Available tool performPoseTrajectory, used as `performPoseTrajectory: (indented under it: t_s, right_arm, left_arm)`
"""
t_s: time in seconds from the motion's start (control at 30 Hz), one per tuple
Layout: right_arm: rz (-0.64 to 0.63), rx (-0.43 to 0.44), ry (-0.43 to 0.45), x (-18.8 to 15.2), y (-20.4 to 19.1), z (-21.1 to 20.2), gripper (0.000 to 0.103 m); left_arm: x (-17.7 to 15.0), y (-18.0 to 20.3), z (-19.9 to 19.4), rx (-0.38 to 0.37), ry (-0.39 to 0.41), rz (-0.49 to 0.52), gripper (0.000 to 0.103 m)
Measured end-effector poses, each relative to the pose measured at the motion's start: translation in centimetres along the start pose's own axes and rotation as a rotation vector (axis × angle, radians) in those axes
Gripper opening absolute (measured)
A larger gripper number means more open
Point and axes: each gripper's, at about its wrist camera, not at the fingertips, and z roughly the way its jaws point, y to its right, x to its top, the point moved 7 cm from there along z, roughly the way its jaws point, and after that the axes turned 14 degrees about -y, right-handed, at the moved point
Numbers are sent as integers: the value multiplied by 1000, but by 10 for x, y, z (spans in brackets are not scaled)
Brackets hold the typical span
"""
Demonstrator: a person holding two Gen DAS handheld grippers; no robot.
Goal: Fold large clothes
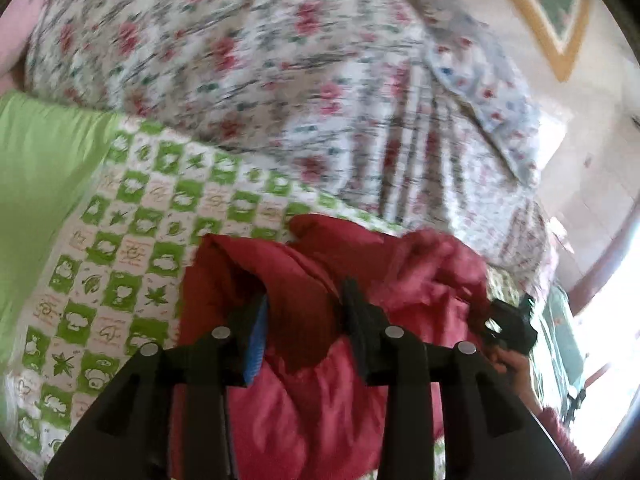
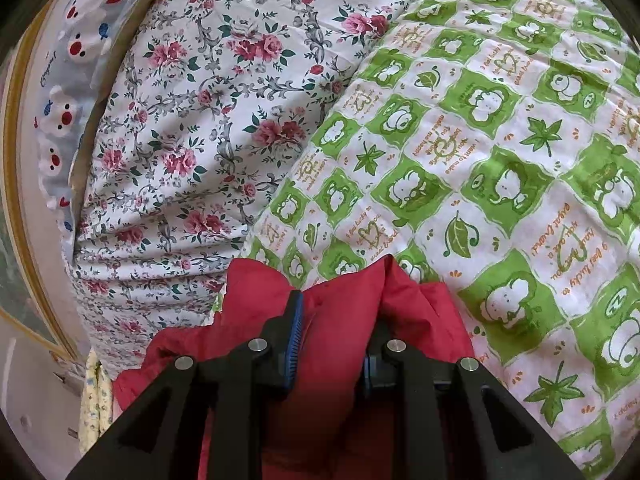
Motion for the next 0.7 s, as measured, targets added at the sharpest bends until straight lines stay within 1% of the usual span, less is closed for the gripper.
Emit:
performPoseTrajectory:
  t_s: [0.13,0.2,0.3,0.33,0.4,0.47,0.5,0.57,0.6,0.63,0.67,0.7]
  right_arm:
    - [3,-8,3,0,-1,2,23]
    - [0,-10,2,1,-1,2,23]
    - [1,-7,-4,2,-1,3,23]
    - [3,-5,-4,2,-1,4,24]
    - [-1,-9,-6,3,-1,5,24]
    - [-4,-12,-8,3,-2,4,26]
    - [-4,-9,-11,2,-3,3,26]
    - [-4,-5,-21,2,-6,-1,30]
    - [-19,-9,-28,2,-11,-4,31]
    - [-45,-20,-28,2,-18,-10,33]
    - [-73,-25,-23,1,-26,-17,38]
    - [-104,-27,-15,-1,-34,-24,41]
  left_arm:
    - [-12,40,9,-13,-23,129,33]
    - [-18,53,16,-28,-40,160,33]
    - [-32,74,20,-80,-61,222,33]
    - [-37,82,23,-76,-62,252,33]
    - [-45,94,36,-23,-93,308,33]
    - [-51,98,57,18,-135,349,33]
    - [-52,98,68,50,-155,359,33]
    - [-53,85,93,205,-192,356,33]
    - [-51,78,102,263,-204,341,33]
    - [-48,73,107,291,-202,325,33]
    - [-44,69,110,296,-195,311,33]
    - [-42,66,112,296,-190,296,33]
